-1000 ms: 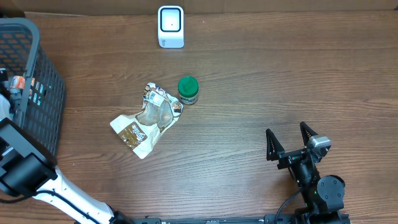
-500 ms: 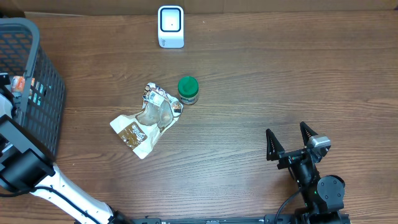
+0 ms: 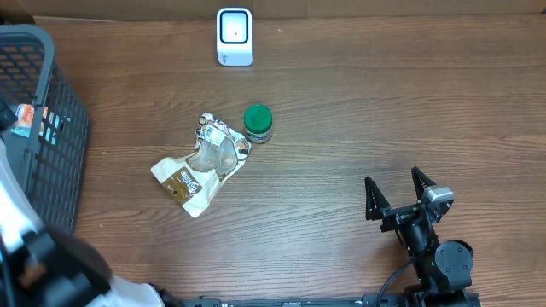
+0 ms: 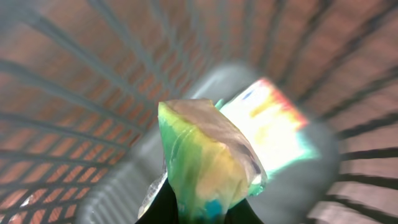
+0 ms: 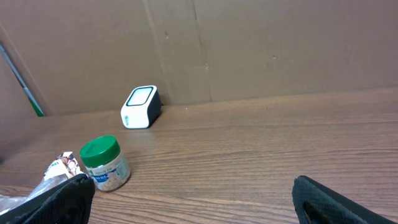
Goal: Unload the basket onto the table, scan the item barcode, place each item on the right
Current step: 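Reach the left gripper into the basket and grasp the green tissue pack, then carry the green tissue pack out and set it right of the jar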
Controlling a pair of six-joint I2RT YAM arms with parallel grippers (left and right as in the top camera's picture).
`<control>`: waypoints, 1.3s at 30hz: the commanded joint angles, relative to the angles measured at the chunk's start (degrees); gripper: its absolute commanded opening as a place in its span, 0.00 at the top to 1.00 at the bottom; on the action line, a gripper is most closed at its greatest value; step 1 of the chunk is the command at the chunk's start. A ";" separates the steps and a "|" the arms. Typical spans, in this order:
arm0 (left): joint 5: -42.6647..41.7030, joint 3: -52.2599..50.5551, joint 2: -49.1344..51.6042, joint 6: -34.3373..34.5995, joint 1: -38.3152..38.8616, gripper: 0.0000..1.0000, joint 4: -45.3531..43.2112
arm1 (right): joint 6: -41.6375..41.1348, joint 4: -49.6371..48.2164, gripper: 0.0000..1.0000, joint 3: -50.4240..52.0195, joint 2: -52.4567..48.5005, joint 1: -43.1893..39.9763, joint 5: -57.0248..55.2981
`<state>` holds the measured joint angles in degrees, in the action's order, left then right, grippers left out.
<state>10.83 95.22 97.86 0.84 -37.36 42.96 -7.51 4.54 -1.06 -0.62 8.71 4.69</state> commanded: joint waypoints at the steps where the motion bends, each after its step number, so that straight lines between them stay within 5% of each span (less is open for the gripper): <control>1: -11.02 0.63 -11.37 8.70 3.08 0.96 2.21 | -0.11 -0.20 0.00 0.61 0.46 -0.07 0.31; 7: -22.77 0.61 -21.22 10.36 14.95 0.96 10.27 | -0.11 -0.20 0.00 0.61 0.46 -0.07 0.31; 11: -22.16 0.26 -20.90 10.32 27.82 0.95 16.41 | -0.11 -0.20 0.00 0.61 0.46 -0.07 0.31; 23: -17.94 -6.67 -2.23 13.38 66.05 0.96 11.96 | -0.11 -0.20 0.00 0.61 0.46 -0.07 0.31; 31: -18.32 -6.67 12.28 15.08 75.91 0.96 2.73 | -0.11 -0.20 0.00 0.61 0.46 -0.07 0.31; 39: -14.34 -6.58 15.91 21.18 75.84 0.96 1.75 | -0.11 -0.20 0.00 0.61 0.46 -0.07 0.31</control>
<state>-6.57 88.73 113.62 17.21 40.03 44.95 -7.49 4.56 -1.06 -0.62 8.71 4.69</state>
